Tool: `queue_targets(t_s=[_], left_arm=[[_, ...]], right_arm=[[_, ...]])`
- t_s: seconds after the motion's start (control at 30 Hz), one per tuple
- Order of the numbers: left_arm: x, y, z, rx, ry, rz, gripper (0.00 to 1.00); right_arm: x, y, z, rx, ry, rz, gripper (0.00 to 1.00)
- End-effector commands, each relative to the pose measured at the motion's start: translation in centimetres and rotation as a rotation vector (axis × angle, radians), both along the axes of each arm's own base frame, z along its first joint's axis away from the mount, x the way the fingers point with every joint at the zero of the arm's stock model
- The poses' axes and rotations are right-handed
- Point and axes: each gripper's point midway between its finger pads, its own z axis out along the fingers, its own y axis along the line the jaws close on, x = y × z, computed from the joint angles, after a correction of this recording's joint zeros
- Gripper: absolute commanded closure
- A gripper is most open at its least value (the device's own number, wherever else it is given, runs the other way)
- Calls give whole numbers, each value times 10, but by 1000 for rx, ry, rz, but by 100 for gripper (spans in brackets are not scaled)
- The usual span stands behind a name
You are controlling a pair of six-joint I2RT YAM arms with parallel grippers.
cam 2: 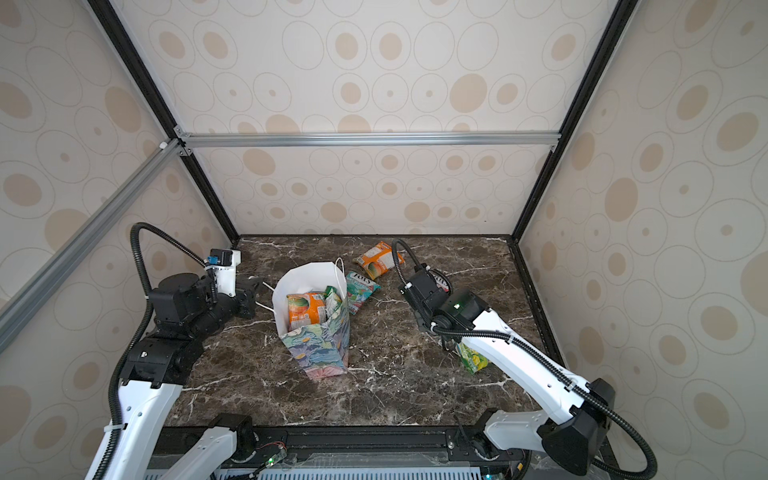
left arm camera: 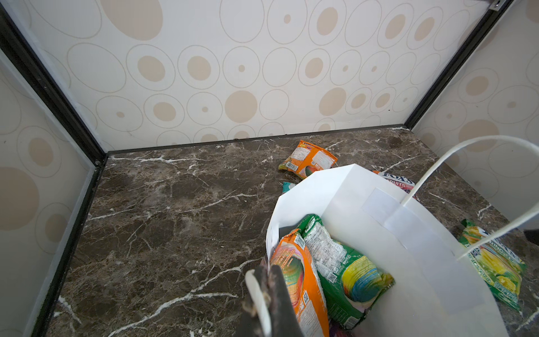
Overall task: Place the snacks into the paper bag
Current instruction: 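Move the right gripper back over the green Spring Tea packet on the table, then lower the right gripper onto the green Spring Tea packet and close it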
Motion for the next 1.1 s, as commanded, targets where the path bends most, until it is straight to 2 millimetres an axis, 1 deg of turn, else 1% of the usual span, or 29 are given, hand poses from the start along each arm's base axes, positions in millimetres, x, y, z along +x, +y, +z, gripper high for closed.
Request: queue_targets(t_s=[0.0, 0.13, 0.27, 0.4, 0.6, 0.73, 0.9, 1.07], left_arm=[[-1, 0, 17, 13, -75, -4, 98], [-1, 1, 17, 13, -78, 0, 98], [-2, 1, 17, 15, -82, 1, 97], [-2, 1, 15, 13, -76, 0, 97], [-2, 1, 15, 14, -76, 1, 96], [-2, 0, 14, 11, -73, -3, 96], [-2, 1, 13, 12, -73, -2, 96], [-2, 1, 14, 11, -74, -3, 96]], right_arm=[[-3, -15, -17, -19, 62, -68, 43], [-2, -33, -41, -107, 132, -142, 43], [-4, -38, -64, -157, 201, -160, 43], [-4, -43, -82, -189, 254, -181, 43], [-3, -49, -111, -192, 322, -212, 43], [-1, -57, -132, -207, 374, -246, 44], [1, -69, -154, -241, 419, -287, 45], [6, -74, -167, -275, 415, -302, 47]])
